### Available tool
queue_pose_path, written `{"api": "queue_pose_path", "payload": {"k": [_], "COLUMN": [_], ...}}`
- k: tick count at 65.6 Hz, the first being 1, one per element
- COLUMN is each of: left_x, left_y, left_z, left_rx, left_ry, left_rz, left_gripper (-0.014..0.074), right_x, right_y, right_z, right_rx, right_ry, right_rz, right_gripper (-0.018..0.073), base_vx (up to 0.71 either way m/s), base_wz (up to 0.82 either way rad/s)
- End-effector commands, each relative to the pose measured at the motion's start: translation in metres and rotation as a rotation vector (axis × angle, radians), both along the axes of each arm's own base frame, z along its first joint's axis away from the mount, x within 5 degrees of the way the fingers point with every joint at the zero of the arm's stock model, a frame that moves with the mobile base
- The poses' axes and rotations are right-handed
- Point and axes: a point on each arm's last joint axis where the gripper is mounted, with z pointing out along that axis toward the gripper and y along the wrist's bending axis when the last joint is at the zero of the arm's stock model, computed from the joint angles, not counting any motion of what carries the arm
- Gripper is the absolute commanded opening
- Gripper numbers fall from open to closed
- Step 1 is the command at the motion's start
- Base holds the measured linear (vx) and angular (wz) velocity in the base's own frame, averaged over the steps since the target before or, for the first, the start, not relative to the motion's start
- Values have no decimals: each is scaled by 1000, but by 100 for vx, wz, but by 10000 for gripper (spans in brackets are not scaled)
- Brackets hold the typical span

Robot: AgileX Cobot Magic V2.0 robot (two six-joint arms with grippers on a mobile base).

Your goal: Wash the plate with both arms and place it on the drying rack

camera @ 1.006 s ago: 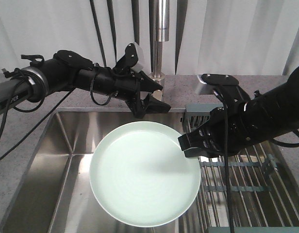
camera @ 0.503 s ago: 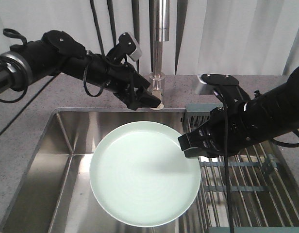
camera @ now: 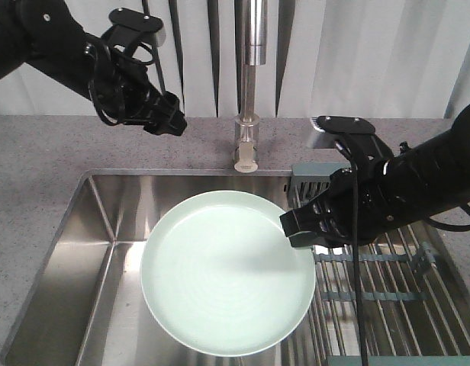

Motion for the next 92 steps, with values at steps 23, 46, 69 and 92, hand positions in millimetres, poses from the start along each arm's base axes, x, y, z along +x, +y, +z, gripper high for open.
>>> {"api": "queue_pose_path", "payload": {"k": [23,46,69,92], "left_x": [-68,-144,-207,-257], "left_y": [54,100,121,136], "left_z": [21,5,-8,-13], "left_rx": [-72,-113,-131,-106], "left_ry": [-69,-153,-171,-224], "left_rz": [216,364,465,587], "left_gripper": [519,519,519,506], "right_x": [-1,-2,-2,-2], "right_y": [0,0,0,0], "right_z": [20,19,19,19], "right_rx": [55,54,54,54], "right_ry": [-75,-74,-74,-74], "right_rz": [-18,-17,-17,-17], "right_gripper": [-1,-1,-1,-1], "base_vx": [0,0,0,0], "base_wz": [0,0,0,0]}}
